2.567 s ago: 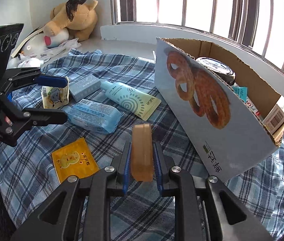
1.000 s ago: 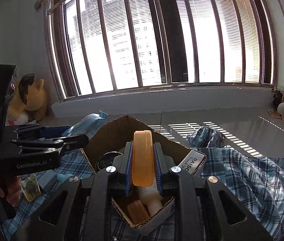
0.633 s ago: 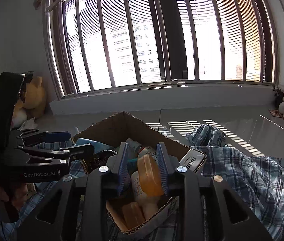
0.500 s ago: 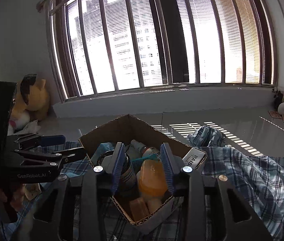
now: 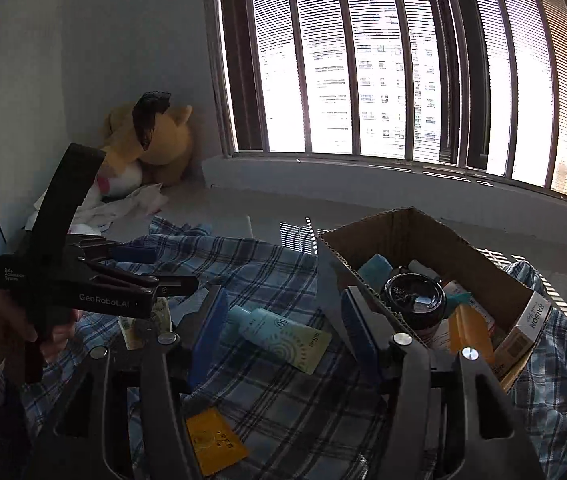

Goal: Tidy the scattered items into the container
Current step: 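Drop the wipes pack and orange case into the cardboard box with both tools, then grasp the yellow-green packet with the left tool while the right tool grasps the sunscreen bottle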

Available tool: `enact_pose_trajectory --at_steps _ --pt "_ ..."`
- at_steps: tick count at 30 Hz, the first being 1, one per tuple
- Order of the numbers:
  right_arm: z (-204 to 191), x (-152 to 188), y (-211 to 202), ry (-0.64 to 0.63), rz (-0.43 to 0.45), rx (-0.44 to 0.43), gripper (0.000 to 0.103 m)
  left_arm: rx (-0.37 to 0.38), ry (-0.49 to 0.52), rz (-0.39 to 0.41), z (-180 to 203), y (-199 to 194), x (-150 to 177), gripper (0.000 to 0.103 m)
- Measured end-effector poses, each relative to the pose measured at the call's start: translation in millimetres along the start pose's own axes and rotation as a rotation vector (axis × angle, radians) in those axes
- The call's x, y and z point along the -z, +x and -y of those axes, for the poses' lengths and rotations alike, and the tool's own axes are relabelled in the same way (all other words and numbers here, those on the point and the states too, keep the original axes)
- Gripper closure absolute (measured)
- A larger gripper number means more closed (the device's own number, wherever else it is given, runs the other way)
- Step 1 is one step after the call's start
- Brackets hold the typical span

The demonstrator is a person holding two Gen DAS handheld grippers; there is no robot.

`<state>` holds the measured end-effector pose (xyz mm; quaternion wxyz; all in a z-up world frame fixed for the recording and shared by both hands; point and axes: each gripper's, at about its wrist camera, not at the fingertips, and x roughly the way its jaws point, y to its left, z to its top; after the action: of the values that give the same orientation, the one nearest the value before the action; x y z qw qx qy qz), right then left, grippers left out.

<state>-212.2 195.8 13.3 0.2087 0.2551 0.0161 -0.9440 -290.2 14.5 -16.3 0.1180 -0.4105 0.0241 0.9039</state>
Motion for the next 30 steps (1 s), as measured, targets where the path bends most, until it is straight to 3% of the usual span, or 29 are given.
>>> enact_pose_trajectory --at_steps 5,13,16,19,21,25,30 --pt "-21.5 10.2 24.9 -0.04 -0.08 -0.053 0.046 -0.057 0.032 -0.037 -26.9 1.7 24.3 0.018" --pt "-56.9 35.7 53.7 -0.163 -0.233 -0.103 0.038 -0.081 0.151 -0.086 -26.3 11.7 60.3 0.018" --pt "-62.7 53.8 49.0 -0.202 -0.302 -0.14 0.036 -0.051 0.153 -0.111 -26.3 18.0 67.7 0.018" --pt "-66.5 74.3 34.4 -0.267 -0.344 -0.157 0.032 0.03 0.127 -0.151 -29.5 22.1 73.6 0.019" --pt "-68.4 84.7 26.0 -0.304 -0.34 -0.134 0.031 0.063 0.108 -0.167 -32.0 22.8 77.4 0.035" --pt "-67.3 91.2 30.4 -0.304 -0.371 -0.134 0.031 0.022 0.104 -0.154 -35.2 20.0 82.2 0.062" --pt "-64.9 91.5 34.8 -0.293 -0.384 -0.121 0.031 0.042 0.093 -0.16 -40.6 9.7 86.0 0.077"
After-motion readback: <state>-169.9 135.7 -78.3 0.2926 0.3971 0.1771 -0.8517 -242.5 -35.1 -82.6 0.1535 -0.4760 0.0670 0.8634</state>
